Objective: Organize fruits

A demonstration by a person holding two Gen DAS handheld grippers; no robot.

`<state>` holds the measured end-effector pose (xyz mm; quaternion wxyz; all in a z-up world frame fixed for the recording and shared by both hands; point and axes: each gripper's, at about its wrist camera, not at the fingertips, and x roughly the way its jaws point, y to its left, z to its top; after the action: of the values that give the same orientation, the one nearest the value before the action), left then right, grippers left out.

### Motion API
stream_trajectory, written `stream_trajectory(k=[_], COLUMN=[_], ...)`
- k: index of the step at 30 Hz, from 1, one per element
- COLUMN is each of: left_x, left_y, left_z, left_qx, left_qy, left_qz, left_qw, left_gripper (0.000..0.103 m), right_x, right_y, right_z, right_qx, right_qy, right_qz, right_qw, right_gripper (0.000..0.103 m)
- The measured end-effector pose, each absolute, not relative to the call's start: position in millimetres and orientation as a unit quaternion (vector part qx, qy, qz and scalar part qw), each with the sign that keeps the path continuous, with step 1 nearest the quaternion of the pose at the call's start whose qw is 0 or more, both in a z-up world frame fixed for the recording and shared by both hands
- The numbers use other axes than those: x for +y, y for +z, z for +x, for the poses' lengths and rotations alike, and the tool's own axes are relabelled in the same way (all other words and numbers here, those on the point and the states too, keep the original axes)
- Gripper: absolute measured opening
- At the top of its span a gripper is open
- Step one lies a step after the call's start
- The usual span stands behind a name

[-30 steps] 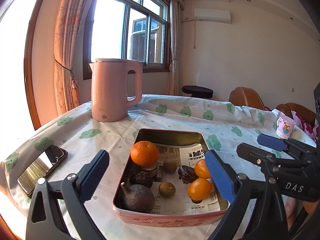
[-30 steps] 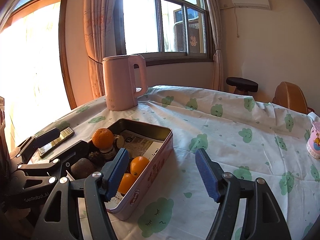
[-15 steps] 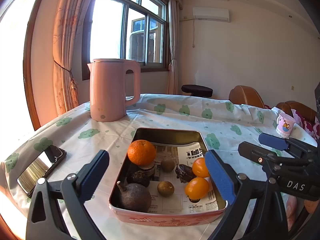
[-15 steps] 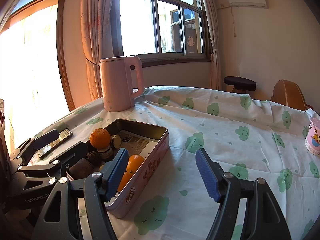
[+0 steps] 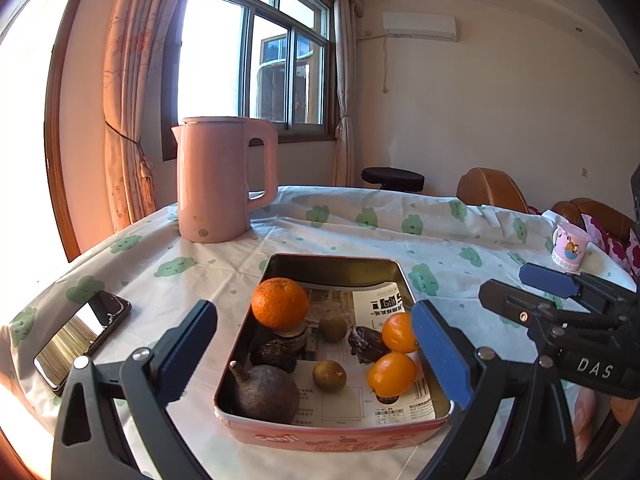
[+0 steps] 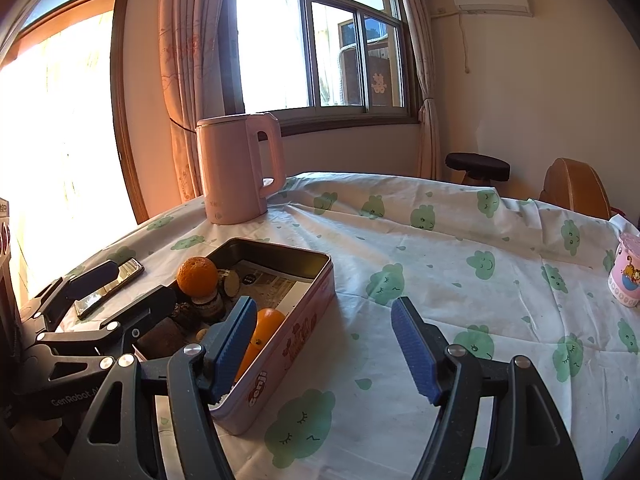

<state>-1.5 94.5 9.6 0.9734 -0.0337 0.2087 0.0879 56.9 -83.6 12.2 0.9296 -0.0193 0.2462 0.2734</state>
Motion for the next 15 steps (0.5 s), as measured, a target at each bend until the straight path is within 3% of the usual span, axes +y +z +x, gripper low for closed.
stream_trajectory(k=[15], left_x=[80.0], left_y=[15.6], left_z=[-3.2], left_qx=[0.205], left_qy=[0.068], left_qz=[-0.022], left_qw=[0.976], left_gripper=[0.103], right_x=[-100.8], right_y=[14.6], right_z=[57.7], right_qx=[0.241], right_qy=[0.259], right_qz=[-0.011], right_qw=[0.935], right_gripper=[0.071])
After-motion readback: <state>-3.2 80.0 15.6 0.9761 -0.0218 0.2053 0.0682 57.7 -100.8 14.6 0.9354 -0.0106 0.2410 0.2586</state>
